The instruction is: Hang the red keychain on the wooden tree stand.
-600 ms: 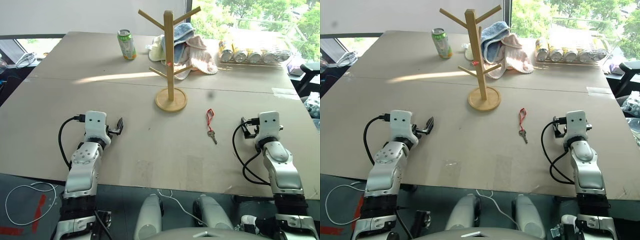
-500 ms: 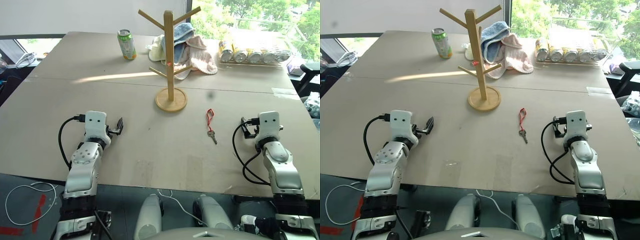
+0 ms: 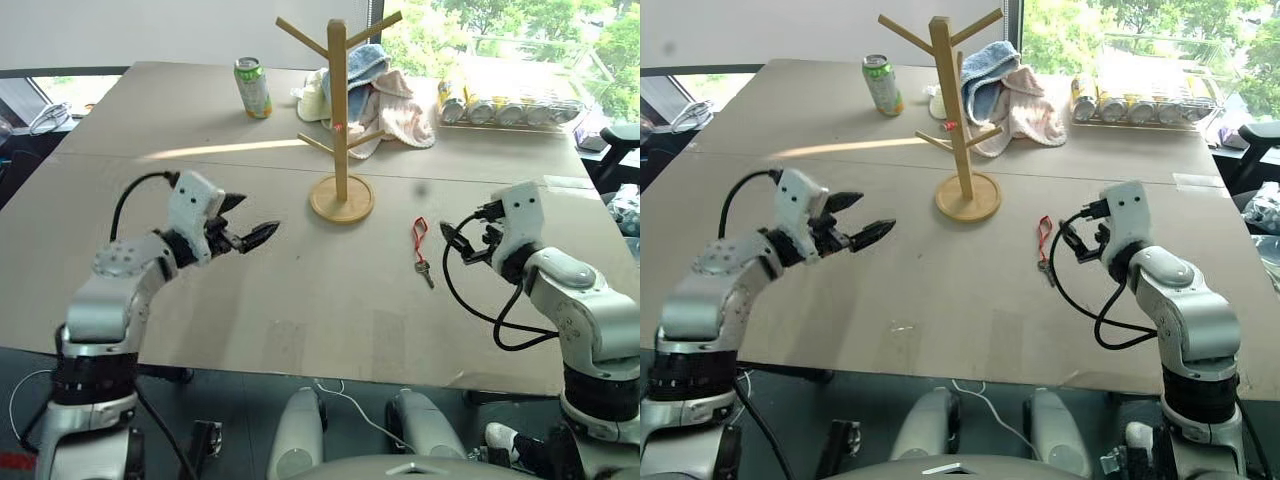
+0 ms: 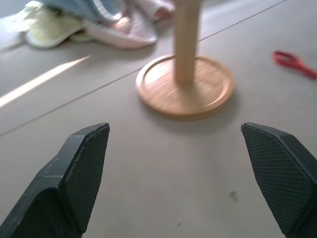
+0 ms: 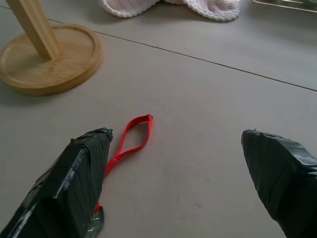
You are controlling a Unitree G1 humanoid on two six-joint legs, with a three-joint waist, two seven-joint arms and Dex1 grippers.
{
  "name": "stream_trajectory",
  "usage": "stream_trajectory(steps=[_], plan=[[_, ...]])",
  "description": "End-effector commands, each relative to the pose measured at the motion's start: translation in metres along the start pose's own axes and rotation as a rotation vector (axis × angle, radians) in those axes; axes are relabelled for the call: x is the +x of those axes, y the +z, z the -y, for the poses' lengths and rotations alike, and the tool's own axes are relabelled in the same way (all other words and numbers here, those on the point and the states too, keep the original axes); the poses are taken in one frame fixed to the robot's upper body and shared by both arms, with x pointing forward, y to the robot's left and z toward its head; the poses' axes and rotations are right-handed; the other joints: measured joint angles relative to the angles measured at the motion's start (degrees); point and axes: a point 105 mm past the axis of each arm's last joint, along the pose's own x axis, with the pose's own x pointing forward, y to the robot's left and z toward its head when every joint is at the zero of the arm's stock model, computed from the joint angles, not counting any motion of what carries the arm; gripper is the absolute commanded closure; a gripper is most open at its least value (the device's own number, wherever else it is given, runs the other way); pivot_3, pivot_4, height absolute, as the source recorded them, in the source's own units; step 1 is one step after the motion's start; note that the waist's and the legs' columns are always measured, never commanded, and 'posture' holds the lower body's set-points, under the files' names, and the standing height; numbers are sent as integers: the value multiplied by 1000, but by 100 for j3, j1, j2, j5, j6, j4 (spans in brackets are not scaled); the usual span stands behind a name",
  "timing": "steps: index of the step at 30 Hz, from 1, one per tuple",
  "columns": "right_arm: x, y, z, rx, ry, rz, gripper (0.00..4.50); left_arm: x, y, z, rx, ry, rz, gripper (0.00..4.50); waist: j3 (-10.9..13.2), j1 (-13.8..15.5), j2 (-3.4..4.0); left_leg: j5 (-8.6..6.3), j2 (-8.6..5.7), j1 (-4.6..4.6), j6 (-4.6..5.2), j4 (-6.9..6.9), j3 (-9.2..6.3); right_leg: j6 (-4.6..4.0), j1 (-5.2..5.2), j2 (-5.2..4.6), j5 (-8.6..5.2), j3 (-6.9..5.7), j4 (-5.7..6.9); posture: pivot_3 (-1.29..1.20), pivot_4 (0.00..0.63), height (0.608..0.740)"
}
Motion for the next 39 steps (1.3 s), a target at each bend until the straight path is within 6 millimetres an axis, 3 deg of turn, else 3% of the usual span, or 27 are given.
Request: stream_trajectory(steps=[1,9,24,33,36,39], plan=[[-4,3,-15,80,37,-42,0,5,21,30,28,-216,6,108,1,-4,2,0,0,1,0,-2,0,0,0,0,0,0,0,0,150,733],[4,-11,-29,82,46,-147,0,7,42,60,87,-461,1,108,2,-50,3,0,0,-4,0,-2,-1,2,-5,1,-3,0,1,0,150,733],[44,-22,-46,16,72,-157,0,0,40,59,106,-498,-15,108,7,-142,1,0,0,-6,1,-2,-1,7,-7,3,-5,1,1,0,150,733],[55,-34,-45,-29,65,-166,0,-3,43,59,109,-491,-17,108,7,-143,1,0,1,-5,1,-2,-1,7,-8,4,-6,1,1,0,150,733],[56,-40,-47,-60,83,-168,833,-2,45,58,97,-489,-6,0,7,-143,1,0,0,-4,1,-2,-2,11,-7,4,-8,1,2,0,150,733],[58,-45,-51,-86,106,-171,2395,-1,45,60,97,-492,-6,0,7,-148,1,0,1,-3,1,-2,-2,14,-7,4,-10,1,2,0,150,733]])
